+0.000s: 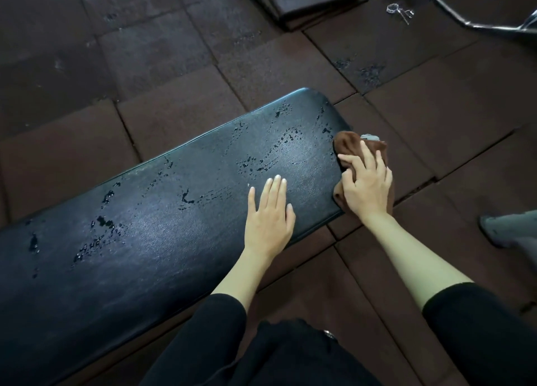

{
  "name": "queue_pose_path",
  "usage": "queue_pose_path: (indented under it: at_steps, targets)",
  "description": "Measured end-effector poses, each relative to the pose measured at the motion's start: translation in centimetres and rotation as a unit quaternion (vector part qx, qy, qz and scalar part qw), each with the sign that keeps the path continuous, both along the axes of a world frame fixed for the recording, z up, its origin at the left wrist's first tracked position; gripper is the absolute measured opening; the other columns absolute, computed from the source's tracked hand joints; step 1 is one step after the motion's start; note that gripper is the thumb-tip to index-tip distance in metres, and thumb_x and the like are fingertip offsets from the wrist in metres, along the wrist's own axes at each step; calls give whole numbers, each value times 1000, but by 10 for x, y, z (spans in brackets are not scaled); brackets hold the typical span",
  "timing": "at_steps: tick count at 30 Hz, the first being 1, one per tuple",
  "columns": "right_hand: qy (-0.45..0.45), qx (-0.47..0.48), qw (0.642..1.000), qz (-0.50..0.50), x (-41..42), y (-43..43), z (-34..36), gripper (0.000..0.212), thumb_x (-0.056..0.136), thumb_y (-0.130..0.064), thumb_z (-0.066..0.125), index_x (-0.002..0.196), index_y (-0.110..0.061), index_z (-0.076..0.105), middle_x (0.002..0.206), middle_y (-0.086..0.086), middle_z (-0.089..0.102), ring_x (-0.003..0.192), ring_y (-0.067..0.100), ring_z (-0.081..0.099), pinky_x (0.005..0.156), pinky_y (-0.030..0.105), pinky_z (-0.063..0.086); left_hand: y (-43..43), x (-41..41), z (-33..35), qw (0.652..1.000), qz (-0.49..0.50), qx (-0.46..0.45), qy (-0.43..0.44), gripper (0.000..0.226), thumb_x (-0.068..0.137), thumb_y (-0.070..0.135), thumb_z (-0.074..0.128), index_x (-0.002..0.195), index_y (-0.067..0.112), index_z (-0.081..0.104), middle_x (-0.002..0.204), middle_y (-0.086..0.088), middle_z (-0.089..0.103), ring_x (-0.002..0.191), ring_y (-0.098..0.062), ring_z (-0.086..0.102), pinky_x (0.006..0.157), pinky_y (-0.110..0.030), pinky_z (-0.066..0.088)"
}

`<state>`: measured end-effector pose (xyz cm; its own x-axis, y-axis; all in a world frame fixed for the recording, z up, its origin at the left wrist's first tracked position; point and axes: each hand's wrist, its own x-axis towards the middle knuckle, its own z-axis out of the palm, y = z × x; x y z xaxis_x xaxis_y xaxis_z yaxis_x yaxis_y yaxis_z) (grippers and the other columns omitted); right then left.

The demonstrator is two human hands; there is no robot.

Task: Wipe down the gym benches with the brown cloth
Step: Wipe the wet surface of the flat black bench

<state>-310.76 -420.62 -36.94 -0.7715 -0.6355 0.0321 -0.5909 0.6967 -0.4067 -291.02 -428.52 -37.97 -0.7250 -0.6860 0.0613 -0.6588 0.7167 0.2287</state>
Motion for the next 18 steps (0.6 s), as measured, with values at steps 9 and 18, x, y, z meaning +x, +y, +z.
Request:
queue_pose_path:
  at_steps: [9,18]
  targets:
    - [24,60,997,-32,6,-32,4,32,91,-31,45,120,-33,58,155,-2,28,142,35,22,111,53,15,2,-2,3,1000,2,10,-12,55,94,31,28,144,9,35,151,-4,35,140,-19,30,115,-48,17]
    - [57,50,982,172,60,-24,3,39,84,-34,39,117,-35,60,149,0,40,136,38,35,105,55,28,1,2,2,1000,-1,-8,-8,55,93,30,30,142,6,38,148,-7,39,138,-20,34,114,-46,15]
